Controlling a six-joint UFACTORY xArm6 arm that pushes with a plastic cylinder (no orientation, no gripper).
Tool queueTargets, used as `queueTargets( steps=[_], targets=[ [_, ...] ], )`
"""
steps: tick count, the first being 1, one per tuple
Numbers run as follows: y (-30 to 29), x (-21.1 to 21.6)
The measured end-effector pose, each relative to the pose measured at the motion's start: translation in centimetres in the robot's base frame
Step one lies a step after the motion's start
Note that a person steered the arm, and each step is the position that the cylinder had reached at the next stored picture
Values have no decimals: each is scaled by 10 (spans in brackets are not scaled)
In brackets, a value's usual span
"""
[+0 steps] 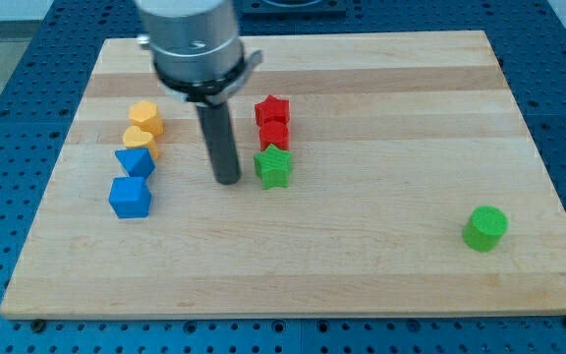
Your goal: Slide the green star to the right side
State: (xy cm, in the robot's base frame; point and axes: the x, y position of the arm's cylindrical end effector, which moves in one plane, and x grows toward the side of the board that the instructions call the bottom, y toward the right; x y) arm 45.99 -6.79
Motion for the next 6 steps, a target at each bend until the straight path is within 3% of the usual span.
queueTargets(
  steps=[4,6],
  targets=[
    [115,-36],
    [94,-36]
  ],
)
